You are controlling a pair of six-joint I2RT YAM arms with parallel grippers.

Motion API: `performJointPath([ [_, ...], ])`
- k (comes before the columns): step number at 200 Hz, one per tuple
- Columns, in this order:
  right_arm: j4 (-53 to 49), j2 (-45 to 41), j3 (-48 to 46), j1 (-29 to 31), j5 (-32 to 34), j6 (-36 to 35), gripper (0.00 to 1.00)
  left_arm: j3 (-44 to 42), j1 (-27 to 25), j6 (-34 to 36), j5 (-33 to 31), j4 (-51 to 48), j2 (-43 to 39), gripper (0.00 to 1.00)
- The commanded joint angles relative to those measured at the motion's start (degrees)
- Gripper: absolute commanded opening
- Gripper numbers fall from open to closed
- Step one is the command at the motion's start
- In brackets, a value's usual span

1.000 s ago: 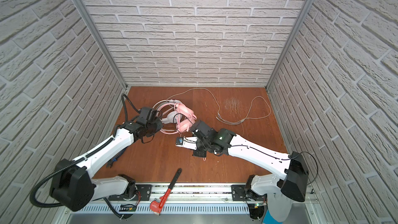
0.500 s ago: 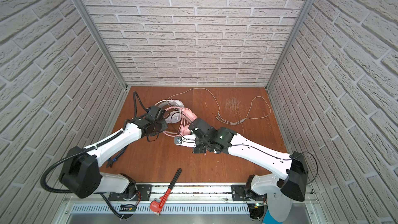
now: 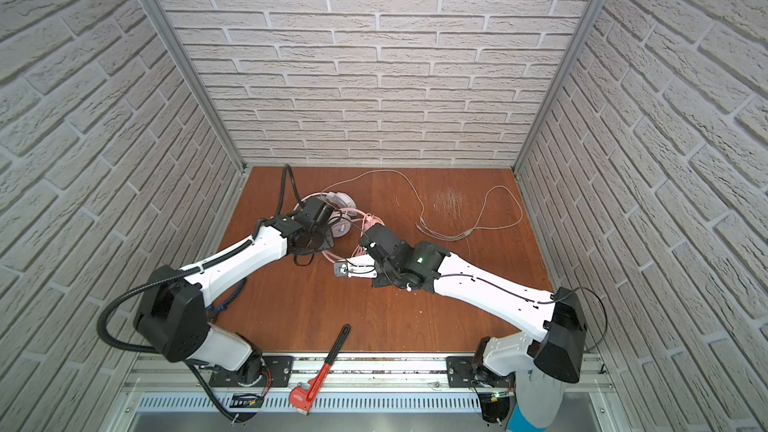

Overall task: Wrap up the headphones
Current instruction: 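Carry the pink cable over the held pink headset toward the left gripper, then release the cable and draw the right gripper back from the headset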

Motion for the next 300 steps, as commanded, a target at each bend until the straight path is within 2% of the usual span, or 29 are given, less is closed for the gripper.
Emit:
performJointPath([
  [1,2.23,-0.64,1.57,-1.23,1.95,-2.9,0.05,2.68,-1.02,2.3,0.58,0.15,0.85,0.0],
  [68,9.16,-0.94,-2.19,-3.86,7.58,-9.09,0.06,3.49,-2.36,5.43,3.4,0.25,2.34,0.0],
  [126,11.05,-0.76,-2.74,-8.71,3.49,-9.17,0.06,3.54,-2.91,10.54,6.78,0.34,1.73,0.0],
  [207,13.71,4.79,-1.2,-12.72,1.54,-2.49,0.08,3.76,-3.16,13.22,10.11,1.31,1.61,0.0],
  [259,12.69,8.67,1.32,-15.32,3.08,1.59,0.12,3.3,-3.2,14.75,11.2,1.29,1.02,0.0],
  [300,9.5,12.89,5.05,-17.2,5.21,7.43,0.14,3.47,-3.16,14.78,11.77,1.73,1.46,0.0],
])
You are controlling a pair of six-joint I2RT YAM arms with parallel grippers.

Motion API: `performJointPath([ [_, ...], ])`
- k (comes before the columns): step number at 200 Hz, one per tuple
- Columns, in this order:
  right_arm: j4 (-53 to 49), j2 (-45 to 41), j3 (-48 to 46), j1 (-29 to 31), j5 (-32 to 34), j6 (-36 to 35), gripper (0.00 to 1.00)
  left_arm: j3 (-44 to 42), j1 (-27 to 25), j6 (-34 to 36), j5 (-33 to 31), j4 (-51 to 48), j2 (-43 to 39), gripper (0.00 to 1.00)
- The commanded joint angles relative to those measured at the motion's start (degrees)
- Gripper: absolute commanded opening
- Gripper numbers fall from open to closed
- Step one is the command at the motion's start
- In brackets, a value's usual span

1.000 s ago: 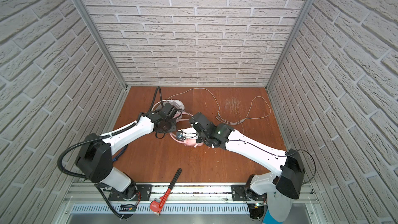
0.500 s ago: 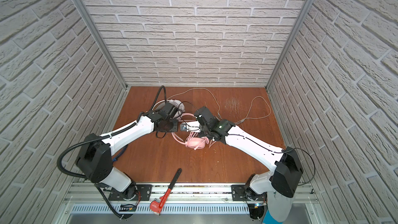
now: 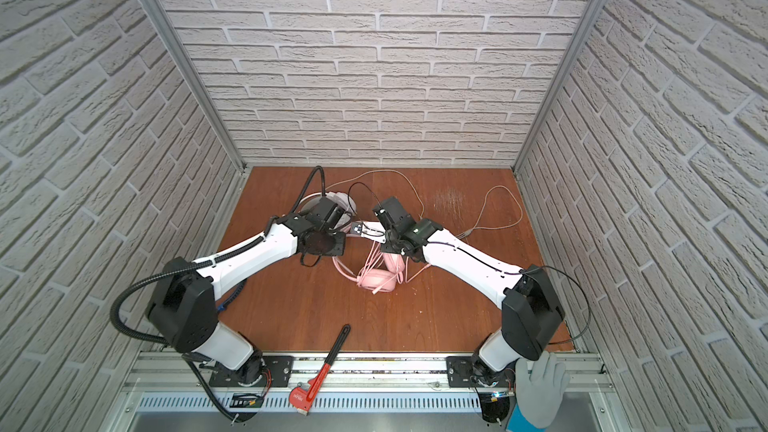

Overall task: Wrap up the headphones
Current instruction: 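Release the cable and draw the right gripper back from the headset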

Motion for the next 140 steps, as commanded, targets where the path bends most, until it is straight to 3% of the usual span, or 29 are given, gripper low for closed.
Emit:
performJointPath([
  [1,-0.14,1.41,2.86,-1.48,2.52,5.1,0.14,1.3,-0.34,0.63,3.03,2.52,-1.36,0.0],
  [53,-2.91,4.0,5.11,-4.77,3.02,12.05,0.16,1.74,-0.36,1.67,3.39,1.64,-1.79,0.0],
  [140,-3.64,4.66,3.68,-9.89,-5.98,24.11,0.18,0.4,-0.25,1.96,6.15,3.54,-3.44,0.0],
])
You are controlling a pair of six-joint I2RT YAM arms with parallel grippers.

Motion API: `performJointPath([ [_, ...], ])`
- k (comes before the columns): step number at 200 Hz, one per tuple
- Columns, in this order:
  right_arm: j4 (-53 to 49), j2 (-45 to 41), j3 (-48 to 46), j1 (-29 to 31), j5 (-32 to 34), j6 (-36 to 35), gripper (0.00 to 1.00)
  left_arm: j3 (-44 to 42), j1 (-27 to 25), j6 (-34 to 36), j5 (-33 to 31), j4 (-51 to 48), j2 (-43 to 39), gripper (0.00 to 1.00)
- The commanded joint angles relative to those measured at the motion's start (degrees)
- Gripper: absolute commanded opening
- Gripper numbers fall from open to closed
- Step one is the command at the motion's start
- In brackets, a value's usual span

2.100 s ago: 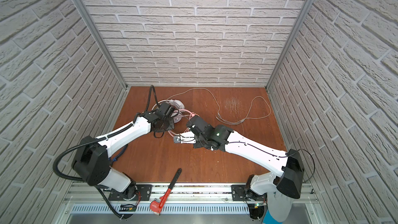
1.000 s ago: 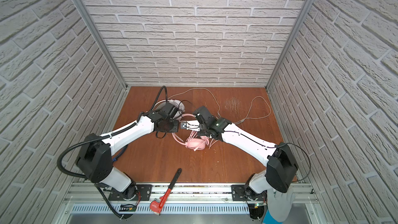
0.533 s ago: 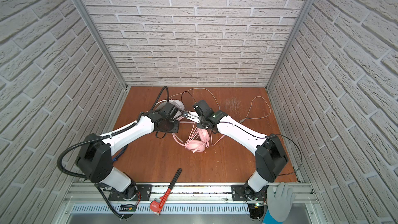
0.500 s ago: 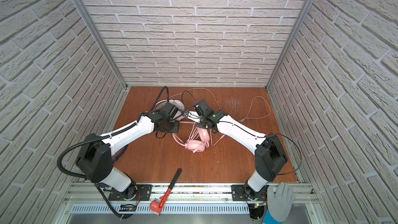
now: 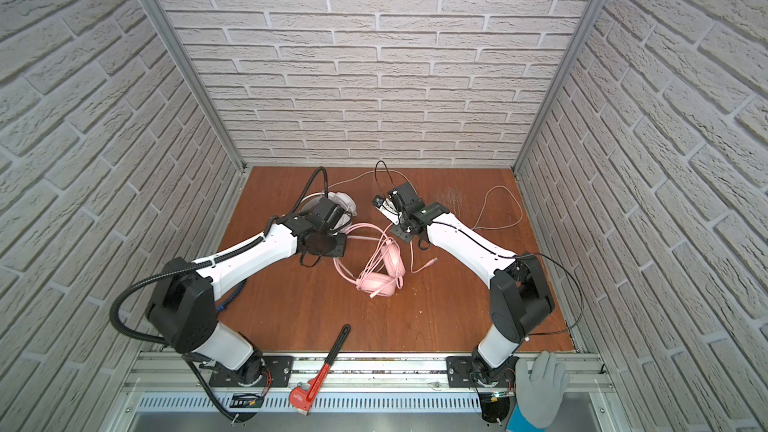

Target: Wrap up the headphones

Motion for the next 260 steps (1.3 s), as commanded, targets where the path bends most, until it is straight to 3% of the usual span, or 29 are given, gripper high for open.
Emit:
performJointPath([
  [1,0.8,0.36,-0.28,-0.85,-3.71,5.23,0.18,0.37,-0.25,0.08,3.73,3.62,-3.37,0.0],
  [87,-0.12,1.25,-1.54,-4.93,-14.92,14.77,0.18,-1.31,0.28,-1.5,5.34,5.5,-5.51,0.0],
  [260,2.34,4.95,-9.13,-7.6,-18.86,24.56,0.18,-4.66,2.01,-3.04,9.65,9.08,-9.5,0.0],
])
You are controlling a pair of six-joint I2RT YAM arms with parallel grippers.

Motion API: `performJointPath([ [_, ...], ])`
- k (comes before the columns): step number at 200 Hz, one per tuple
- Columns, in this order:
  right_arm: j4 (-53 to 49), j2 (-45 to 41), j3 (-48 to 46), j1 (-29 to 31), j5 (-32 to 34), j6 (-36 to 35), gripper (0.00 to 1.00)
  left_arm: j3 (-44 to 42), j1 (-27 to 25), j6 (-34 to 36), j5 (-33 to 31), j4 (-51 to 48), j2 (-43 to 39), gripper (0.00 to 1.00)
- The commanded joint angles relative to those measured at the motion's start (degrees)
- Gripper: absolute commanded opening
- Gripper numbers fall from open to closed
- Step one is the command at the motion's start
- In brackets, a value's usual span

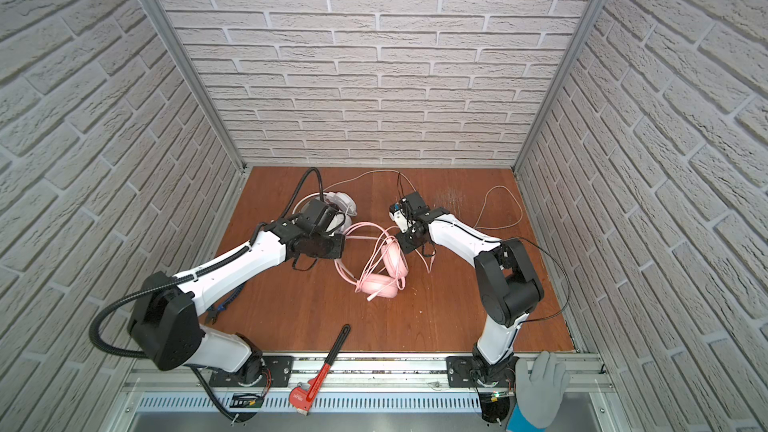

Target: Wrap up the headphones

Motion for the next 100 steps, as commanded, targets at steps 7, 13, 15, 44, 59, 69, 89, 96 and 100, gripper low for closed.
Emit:
performJointPath([
  [7,1.64,-1.36,-2.73,-1.59,-2.56,2.98,0.18,-0.51,1.18,-1.93,3.96,5.63,-3.41,0.0],
  [13,1.94,-1.67,-3.48,-1.78,-2.81,3.34,0.18,-0.58,1.27,-1.94,4.16,5.72,-3.58,0.0],
  [15,2.07,-1.68,-3.74,-1.84,-2.99,3.41,0.18,-0.61,1.34,-2.07,4.23,5.72,-3.63,0.0],
  [44,2.94,-2.27,-6.53,-2.44,-4.39,5.08,0.19,-1.56,2.17,-2.91,5.2,6.63,-4.81,0.0],
  [59,2.96,-2.44,-7.76,-2.72,-4.7,5.92,0.2,-2.23,2.53,-3.69,5.72,7.5,-5.51,0.0],
  [69,3.02,-2.7,-8.54,-2.83,-4.89,6.33,0.2,-2.63,2.85,-4.18,6.13,8.14,-6.02,0.0],
  [89,3.68,-3.64,-10.55,-3.1,-6.01,7.17,0.2,-3.5,3.51,-5.1,7.01,9.37,-6.96,0.0],
  [96,4.01,-4.05,-11.34,-3.09,-6.69,7.73,0.2,-3.76,3.72,-5.39,7.35,9.81,-7.18,0.0],
  [100,4.26,-4.31,-11.79,-3.09,-7.2,8.13,0.2,-3.95,3.82,-5.52,7.49,10.07,-7.32,0.0],
])
